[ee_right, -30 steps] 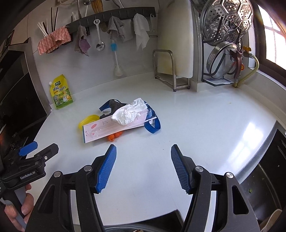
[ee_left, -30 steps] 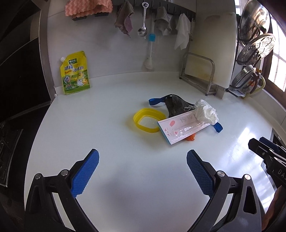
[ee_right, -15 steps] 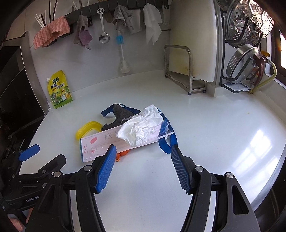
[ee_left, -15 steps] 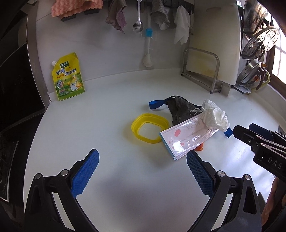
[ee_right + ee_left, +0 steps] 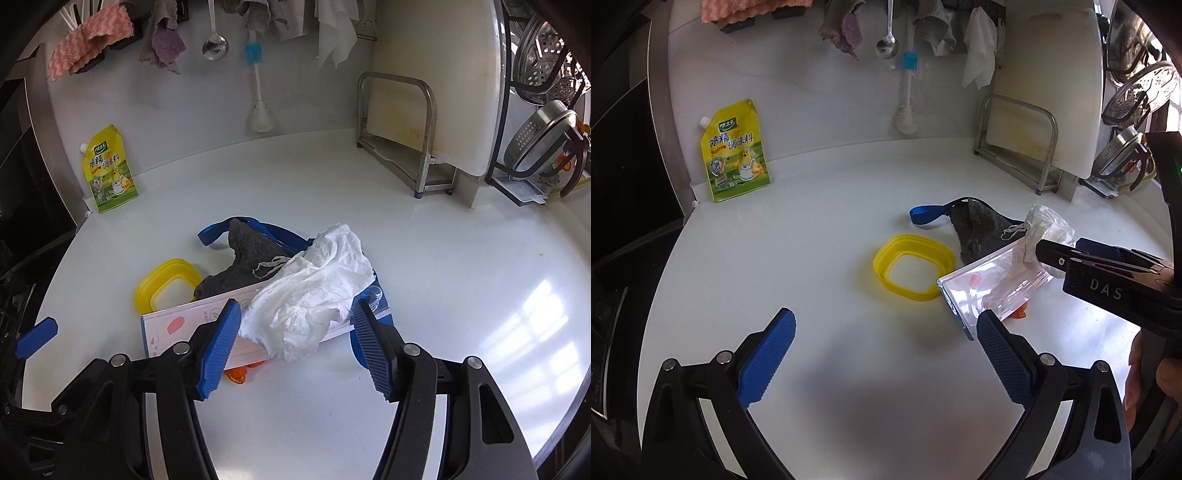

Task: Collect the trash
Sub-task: 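Grasp the white tissue with the right tool while the left tool approaches the pink box, then grasp the pink-white box edge with the left tool while the right tool holds the tissue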

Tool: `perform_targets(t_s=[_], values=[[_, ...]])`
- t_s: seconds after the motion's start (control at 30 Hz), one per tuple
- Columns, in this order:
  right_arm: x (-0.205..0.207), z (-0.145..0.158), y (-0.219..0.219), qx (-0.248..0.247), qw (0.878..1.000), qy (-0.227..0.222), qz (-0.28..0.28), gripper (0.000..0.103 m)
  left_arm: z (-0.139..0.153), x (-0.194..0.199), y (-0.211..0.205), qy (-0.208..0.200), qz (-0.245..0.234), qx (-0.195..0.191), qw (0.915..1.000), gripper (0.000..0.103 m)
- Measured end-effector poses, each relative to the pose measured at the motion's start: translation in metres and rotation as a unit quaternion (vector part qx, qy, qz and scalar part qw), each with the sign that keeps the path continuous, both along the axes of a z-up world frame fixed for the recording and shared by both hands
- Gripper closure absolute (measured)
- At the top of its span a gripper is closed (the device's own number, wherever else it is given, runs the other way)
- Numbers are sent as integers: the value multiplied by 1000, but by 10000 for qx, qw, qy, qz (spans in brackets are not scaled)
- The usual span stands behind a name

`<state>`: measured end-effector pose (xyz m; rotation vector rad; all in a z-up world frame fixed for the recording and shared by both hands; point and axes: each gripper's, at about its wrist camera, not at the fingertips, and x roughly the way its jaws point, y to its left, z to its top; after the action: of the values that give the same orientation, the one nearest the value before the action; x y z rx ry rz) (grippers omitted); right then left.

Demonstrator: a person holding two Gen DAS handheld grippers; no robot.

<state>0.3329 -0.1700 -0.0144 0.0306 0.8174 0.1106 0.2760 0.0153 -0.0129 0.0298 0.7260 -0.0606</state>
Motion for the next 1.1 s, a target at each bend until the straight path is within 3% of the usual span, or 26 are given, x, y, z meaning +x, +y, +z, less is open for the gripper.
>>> perform_targets(t_s=[0.1,0.3,0.33,0.67,0.87,1.1], values=[[3,-5,3,-102,9999,29,-7,47,0,0,0,15,-1,-20,10000,6],[0,-6,-3,24,10000,94,18,88,0,0,-4,25,-37,-19,10000,6],[-1,-6,-6,81,9999,91,7,89,0,1,-5,32,-45,-31,10000,6],[-29,15,-54,319,9988,-194,-311,92,3,8,-35,54,-400,-183,9990,6],[-47,21,-88,551,9972,-219,-450,92,-2,21,-65,53,-674,-69,9977,6],[-58,15,-107,767,9958,-227,-445,92,-15,46,-81,226,-648,219,9974,6]])
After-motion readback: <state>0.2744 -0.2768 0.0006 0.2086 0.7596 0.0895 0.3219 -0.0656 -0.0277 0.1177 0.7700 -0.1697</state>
